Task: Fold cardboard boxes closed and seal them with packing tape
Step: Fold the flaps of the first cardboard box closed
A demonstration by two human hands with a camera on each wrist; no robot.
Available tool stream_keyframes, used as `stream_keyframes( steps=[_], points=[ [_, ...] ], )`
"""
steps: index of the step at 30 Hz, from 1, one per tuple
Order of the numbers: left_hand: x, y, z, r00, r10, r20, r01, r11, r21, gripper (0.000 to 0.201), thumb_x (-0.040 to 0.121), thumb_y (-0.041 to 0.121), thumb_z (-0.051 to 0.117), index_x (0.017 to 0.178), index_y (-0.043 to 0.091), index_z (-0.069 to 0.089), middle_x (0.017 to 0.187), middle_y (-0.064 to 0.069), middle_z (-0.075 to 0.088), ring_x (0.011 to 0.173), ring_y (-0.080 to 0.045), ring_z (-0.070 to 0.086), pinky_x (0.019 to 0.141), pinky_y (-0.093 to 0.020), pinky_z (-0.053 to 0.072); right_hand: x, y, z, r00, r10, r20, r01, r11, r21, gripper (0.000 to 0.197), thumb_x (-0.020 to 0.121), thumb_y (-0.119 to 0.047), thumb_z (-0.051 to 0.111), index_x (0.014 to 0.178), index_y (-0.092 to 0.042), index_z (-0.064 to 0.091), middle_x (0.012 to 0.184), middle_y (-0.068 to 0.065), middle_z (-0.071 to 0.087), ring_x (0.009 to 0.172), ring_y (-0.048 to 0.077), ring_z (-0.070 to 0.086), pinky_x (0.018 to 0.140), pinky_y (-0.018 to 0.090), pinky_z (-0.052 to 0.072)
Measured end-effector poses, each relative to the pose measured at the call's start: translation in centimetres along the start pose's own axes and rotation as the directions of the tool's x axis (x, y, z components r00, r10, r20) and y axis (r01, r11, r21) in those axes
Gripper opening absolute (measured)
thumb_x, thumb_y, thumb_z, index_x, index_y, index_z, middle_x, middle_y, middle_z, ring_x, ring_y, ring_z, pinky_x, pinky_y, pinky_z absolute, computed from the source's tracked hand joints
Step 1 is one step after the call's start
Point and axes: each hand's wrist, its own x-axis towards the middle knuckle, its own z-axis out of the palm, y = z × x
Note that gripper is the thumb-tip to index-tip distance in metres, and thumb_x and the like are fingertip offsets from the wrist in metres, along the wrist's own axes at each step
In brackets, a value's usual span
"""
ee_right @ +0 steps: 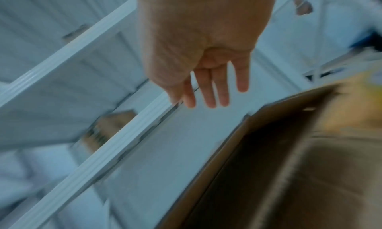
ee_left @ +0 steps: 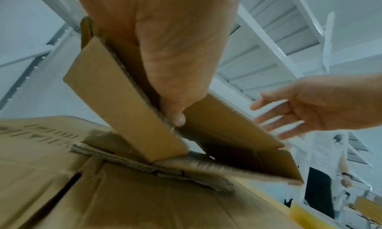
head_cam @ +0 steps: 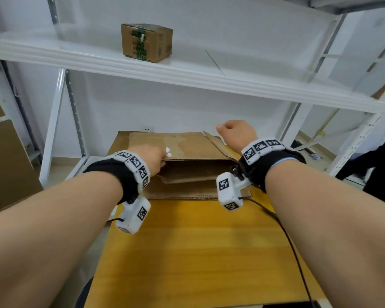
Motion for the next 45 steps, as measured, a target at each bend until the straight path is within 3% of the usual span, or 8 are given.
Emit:
stream_keyframes(
  steps=[4,8,14,20,26,32,37,45],
  points=[
    [-0.2,-0.7,0.3,0.999,-0.015,-0.031,0.013,0.997,-0.07,0.039,0.103,0.028,0.039,0.141,0.033,0.045,0.083,0.009,0.055,0.077,-0.013,0.053,0.064,-0.026,0.042,0.6,3.5,-0.4,0.954,0.249,0.17,-0.195,0.94,-0.281,0.035,0.104,-0.012,0.04,0.122,0.003,0.065,0.127,0.016,0.064,0.116,0.033,0.061,0.096,0.033,0.047],
    [0.3,-0.4,-1.4,0.994,-0.027,-0.108,0.017,0.995,-0.098,0.044,0.102,0.026,0.038,0.144,0.038,0.042,0.099,0.0,0.063,0.083,-0.018,0.059,0.075,-0.033,0.054,-0.1,5.2,0.5,0.906,0.294,0.305,-0.129,0.876,-0.464,0.03,0.099,-0.011,0.045,0.118,0.001,0.065,0.108,0.015,0.063,0.091,0.028,0.058,0.083,0.031,0.048],
    [0.4,0.2,-4.5,0.979,-0.008,-0.206,-0.017,0.993,-0.12,0.042,0.101,0.023,0.035,0.139,0.035,0.048,0.118,-0.008,0.065,0.1,-0.029,0.062,0.079,-0.034,0.05,0.4,6.5,1.0,0.954,0.261,0.149,-0.228,0.951,-0.207,0.02,0.091,-0.018,0.058,0.108,-0.007,0.062,0.1,0.014,0.067,0.091,0.032,0.065,0.082,0.038,0.054],
    [0.3,1.5,-5.2,0.974,-0.002,-0.228,-0.02,0.995,-0.097,0.038,0.097,0.014,0.039,0.126,0.033,0.055,0.096,-0.001,0.061,0.083,-0.025,0.057,0.071,-0.033,0.045,0.7,5.4,1.8,0.916,0.291,0.278,-0.26,0.955,-0.143,0.034,0.093,-0.039,0.065,0.102,-0.006,0.068,0.097,0.01,0.075,0.094,0.028,0.072,0.09,0.042,0.057],
    [-0.2,1.7,-4.5,0.969,0.01,-0.245,-0.022,0.999,-0.048,0.037,0.104,0.033,0.037,0.14,0.036,0.048,0.124,-0.005,0.063,0.109,-0.027,0.06,0.084,-0.036,0.05,0.0,5.3,3.0,0.928,0.357,0.111,-0.32,0.912,-0.255,0.042,0.077,-0.024,0.08,0.109,-0.012,0.055,0.084,0.003,0.063,0.067,0.018,0.059,0.052,0.029,0.042],
    [-0.6,2.0,-4.4,0.977,0.029,-0.211,-0.034,0.999,-0.019,0.039,0.104,0.035,0.038,0.142,0.037,0.046,0.129,-0.006,0.06,0.113,-0.027,0.059,0.088,-0.036,0.051,-0.5,4.9,4.3,0.915,0.391,0.095,-0.375,0.914,-0.153,0.052,0.085,-0.009,0.066,0.13,-0.008,0.04,0.103,0.013,0.064,0.096,0.035,0.065,0.086,0.042,0.054],
    [-0.5,2.4,-3.8,0.983,0.045,-0.175,-0.046,0.999,0.001,0.037,0.104,0.035,0.04,0.139,0.035,0.051,0.118,-0.005,0.065,0.102,-0.025,0.062,0.086,-0.037,0.053,-1.1,4.0,5.2,0.902,0.346,0.257,-0.313,0.936,-0.163,0.029,0.092,-0.024,0.07,0.108,-0.001,0.064,0.104,0.011,0.068,0.1,0.027,0.068,0.09,0.036,0.057],
    [-0.7,0.6,-3.7,0.983,0.049,-0.174,-0.059,0.997,-0.053,0.041,0.103,0.033,0.041,0.143,0.044,0.044,0.131,-0.002,0.061,0.114,-0.023,0.058,0.09,-0.033,0.05,-1.2,7.5,3.5,0.935,0.333,0.124,-0.353,0.91,0.217,0.077,0.08,-0.029,0.085,0.14,-0.02,0.038,0.117,0.011,0.063,0.103,0.032,0.066,0.088,0.047,0.058]
  ],
)
